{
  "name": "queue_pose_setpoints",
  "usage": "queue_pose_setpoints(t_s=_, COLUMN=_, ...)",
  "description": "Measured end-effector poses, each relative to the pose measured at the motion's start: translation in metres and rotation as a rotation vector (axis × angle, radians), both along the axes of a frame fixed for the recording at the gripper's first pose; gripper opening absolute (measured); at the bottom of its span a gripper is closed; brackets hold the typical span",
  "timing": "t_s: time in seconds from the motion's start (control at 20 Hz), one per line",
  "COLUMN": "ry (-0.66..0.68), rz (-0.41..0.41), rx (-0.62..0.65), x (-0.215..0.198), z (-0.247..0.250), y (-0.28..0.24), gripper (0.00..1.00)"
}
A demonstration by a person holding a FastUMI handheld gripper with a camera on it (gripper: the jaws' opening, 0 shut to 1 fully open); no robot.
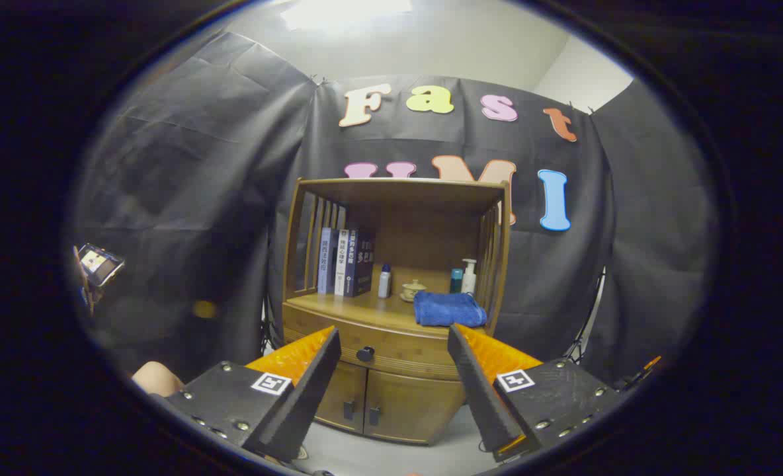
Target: Pull open the drawer, take out the items inside it, and place them on the countertop above the cabinet.
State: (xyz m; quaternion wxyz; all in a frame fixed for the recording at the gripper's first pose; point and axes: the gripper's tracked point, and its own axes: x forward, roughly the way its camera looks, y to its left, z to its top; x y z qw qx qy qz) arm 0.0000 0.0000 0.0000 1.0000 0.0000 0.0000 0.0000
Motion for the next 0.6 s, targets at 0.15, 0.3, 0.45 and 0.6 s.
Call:
queue_pose_setpoints(t_s=0.15, ry=-0.013, rz=-0.005, rx=0.032, x=-0.0003, z=0.0041, y=-0.0014, gripper=0.97)
queue_pose_setpoints(t_s=0.3, ry=-0.013, rz=-0.013, rx=0.042, x=-0.0021, z=0.0032, y=-0.0024, gripper=0.97)
queue_pose_setpoints(t_s=0.45, ry=-0.012, rz=-0.018, rx=0.041, x=-0.0036, z=0.0016, y=-0.0023, gripper=0.97)
queue_pose_setpoints(t_s=0.6, ry=-0.017, rz=-0.033, rx=0.035, x=-0.0052, z=0.0003, y=-0.0048, gripper=0.97)
